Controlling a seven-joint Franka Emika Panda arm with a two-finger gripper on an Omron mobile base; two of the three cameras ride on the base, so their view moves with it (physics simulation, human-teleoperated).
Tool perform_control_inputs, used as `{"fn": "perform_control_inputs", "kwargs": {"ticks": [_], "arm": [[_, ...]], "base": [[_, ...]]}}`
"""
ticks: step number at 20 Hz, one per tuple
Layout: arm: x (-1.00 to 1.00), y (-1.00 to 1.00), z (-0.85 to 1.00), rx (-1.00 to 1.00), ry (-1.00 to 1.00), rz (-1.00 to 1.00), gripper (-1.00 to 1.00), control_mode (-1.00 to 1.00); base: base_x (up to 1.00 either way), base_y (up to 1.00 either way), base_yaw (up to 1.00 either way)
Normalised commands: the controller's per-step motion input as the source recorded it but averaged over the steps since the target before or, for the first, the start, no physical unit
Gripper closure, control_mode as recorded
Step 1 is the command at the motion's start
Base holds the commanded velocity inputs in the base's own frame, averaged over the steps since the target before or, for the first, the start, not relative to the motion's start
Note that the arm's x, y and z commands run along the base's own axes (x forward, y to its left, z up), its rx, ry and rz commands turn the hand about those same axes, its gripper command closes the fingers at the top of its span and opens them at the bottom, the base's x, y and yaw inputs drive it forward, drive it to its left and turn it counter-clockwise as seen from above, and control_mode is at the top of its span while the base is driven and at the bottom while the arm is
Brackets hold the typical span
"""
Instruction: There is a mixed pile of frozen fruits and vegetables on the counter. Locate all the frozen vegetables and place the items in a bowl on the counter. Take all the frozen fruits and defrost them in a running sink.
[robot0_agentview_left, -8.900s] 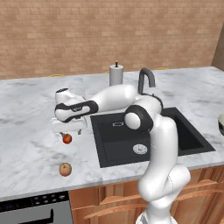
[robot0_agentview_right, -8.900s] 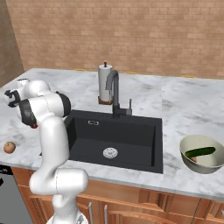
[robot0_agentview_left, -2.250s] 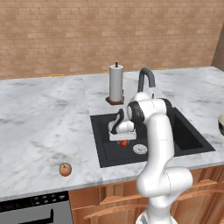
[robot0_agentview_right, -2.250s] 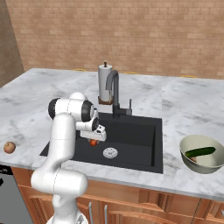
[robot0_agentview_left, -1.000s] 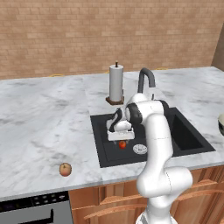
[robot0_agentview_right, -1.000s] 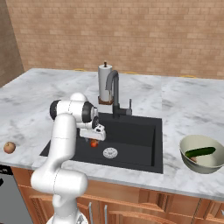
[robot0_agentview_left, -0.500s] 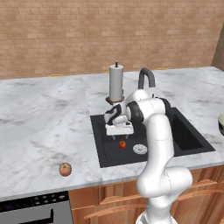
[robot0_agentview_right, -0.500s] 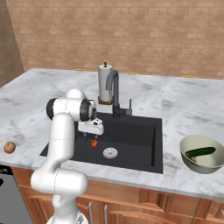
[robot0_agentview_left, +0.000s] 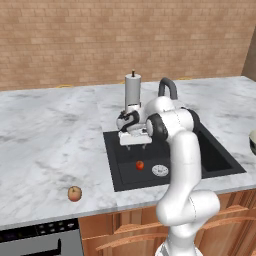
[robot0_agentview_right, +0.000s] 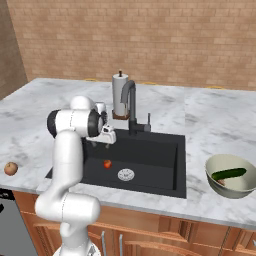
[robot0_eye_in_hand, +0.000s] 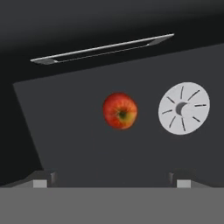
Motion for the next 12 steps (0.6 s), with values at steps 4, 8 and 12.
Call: {"fn": "perform_control_inputs", "kwargs": {"ticks": [4,8,12], "arm": [[-0.22,0.09,0.40,0.00,-0.07,0.00,-1.00,-1.00],[-0.22,0.13,0.40,0.00,-0.12,0.00,-1.00,-1.00],[-0.22,0.13,0.42,0.00,-0.12,0.00,-1.00,-1.00]], "base": [[0.00,0.00,0.00],[0.00,0.00,0.00],[0.00,0.00,0.00]]}}
